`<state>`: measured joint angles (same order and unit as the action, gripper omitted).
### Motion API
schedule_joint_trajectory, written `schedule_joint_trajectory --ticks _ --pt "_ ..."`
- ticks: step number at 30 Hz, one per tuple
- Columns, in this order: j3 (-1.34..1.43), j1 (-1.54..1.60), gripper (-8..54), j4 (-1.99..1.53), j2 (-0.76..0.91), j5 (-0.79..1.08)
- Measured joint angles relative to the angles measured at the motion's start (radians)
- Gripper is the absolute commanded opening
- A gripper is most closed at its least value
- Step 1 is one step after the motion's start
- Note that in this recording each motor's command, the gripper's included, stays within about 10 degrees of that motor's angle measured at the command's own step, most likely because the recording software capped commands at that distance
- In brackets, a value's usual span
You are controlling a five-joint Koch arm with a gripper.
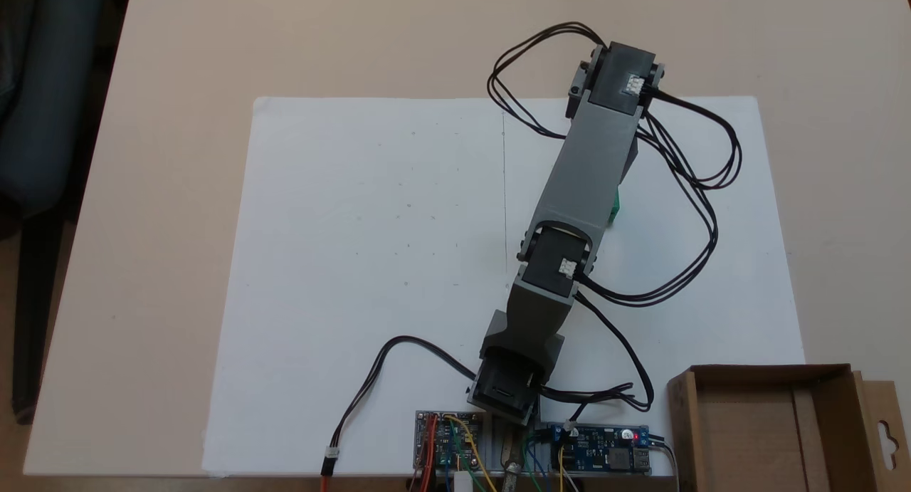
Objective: Grasp a green dice and put it in the bin.
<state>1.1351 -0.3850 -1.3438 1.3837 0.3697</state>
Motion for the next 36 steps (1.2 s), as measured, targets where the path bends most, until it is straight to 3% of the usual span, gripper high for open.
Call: schedule_joint_trajectory --ticks 7,25,36 --pt "-0.048 -0.075 50.4 0.0 -0.086 0.0" --pt "-0.048 -0.138 49.8 0.002 -0.104 0.0" --pt "0.133 -0.124 49.8 0.057 -0.104 0.0"
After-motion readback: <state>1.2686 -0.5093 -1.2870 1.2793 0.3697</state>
